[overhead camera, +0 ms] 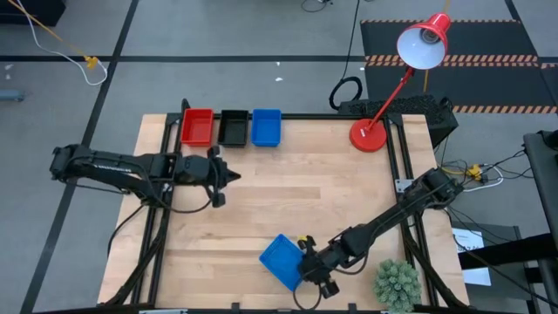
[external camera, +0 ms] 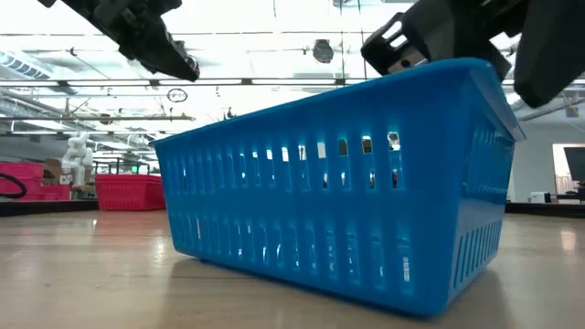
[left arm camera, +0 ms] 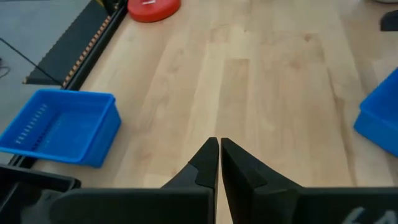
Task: Stack baskets by color
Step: Stack the bottom blue bin on top of the stacked blue bins
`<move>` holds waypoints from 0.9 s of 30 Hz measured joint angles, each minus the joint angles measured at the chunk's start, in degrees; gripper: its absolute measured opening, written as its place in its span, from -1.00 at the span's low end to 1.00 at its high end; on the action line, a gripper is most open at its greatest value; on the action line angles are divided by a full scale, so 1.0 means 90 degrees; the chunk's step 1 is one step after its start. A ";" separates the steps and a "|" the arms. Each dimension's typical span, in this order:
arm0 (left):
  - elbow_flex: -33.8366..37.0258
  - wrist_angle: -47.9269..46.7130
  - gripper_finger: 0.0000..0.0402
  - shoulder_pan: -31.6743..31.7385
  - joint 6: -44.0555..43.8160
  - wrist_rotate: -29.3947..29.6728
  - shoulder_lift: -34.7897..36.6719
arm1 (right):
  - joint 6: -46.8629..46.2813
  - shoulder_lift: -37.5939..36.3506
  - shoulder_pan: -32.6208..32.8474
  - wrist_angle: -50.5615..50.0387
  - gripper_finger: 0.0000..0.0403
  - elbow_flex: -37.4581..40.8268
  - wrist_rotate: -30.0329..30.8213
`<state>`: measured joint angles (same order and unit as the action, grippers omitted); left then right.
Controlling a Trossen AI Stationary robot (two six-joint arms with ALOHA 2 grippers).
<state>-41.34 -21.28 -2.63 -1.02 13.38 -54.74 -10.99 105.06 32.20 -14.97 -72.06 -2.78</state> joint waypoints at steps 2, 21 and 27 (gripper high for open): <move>0.0000 0.0009 -0.89 -0.0100 -0.0019 0.0024 0.0000 | 0.0058 0.0011 0.0003 -0.0061 -0.55 0.0001 -0.0005; 0.0000 0.0053 -0.89 -0.0430 -0.0117 0.0314 0.0000 | 0.0370 0.0010 -0.0112 -0.0048 -0.69 0.0174 0.0305; 0.0000 0.0061 -0.89 -0.0430 -0.0021 0.0358 0.0000 | 0.0458 0.0010 -0.0148 -0.0046 -0.59 0.0174 0.0312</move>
<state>-41.34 -20.73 -6.50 -1.21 16.61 -54.74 -6.88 105.14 30.87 -15.38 -70.50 0.03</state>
